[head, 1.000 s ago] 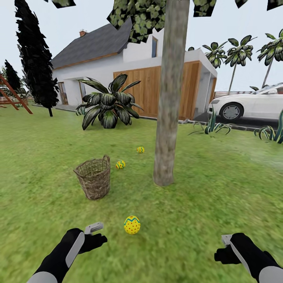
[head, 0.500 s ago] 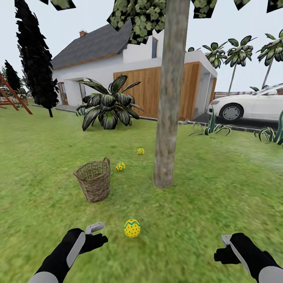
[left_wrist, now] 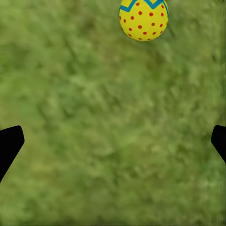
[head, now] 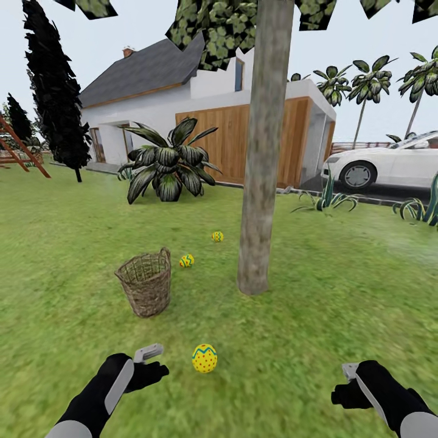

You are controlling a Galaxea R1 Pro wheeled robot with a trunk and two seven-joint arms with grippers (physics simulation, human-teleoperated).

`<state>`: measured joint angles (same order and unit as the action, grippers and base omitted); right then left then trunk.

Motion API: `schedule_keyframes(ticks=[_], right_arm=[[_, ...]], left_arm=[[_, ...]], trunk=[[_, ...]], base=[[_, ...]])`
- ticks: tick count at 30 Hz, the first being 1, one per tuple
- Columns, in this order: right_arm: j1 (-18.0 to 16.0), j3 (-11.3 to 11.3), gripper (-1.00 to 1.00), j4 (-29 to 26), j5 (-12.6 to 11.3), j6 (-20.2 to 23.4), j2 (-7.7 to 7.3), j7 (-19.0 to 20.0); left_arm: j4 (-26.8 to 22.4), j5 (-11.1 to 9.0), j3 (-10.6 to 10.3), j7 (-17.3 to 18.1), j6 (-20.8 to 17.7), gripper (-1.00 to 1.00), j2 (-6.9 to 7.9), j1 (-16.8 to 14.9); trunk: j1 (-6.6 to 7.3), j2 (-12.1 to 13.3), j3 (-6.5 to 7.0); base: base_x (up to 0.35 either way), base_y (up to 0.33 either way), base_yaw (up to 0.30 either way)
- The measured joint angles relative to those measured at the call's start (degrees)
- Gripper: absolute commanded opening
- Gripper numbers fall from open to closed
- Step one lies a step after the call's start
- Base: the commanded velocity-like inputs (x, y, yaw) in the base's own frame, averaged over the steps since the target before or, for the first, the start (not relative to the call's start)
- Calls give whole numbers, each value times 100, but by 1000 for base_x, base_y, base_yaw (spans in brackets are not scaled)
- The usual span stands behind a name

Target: Take the three Easter eggs out of the wicker basket on the lawn in the garden, then place them on the lawn next to a single tree (choose any tree) so that all three eggs are next to the same tree and none are left in the basket.

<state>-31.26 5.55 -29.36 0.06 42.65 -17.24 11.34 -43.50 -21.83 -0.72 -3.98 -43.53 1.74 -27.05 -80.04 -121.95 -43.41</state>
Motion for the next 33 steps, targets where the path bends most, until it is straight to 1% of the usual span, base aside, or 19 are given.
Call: schedule_keyframes(ticks=[21,26,33], right_arm=[[0,0,100,0,0,9,0,-4],[0,0,100,0,0,9,7,-5],[0,0,100,0,0,9,9,-3]], left_arm=[[10,0,0,-8,0,100,-2,0],[184,0,-14,-8,4,100,-21,0],[217,8,-16,-8,8,100,-68,0]], trunk=[[461,842,377],[571,1043,467],[725,1324,592]], base=[[0,0,0],[0,0,0],[0,0,0]])
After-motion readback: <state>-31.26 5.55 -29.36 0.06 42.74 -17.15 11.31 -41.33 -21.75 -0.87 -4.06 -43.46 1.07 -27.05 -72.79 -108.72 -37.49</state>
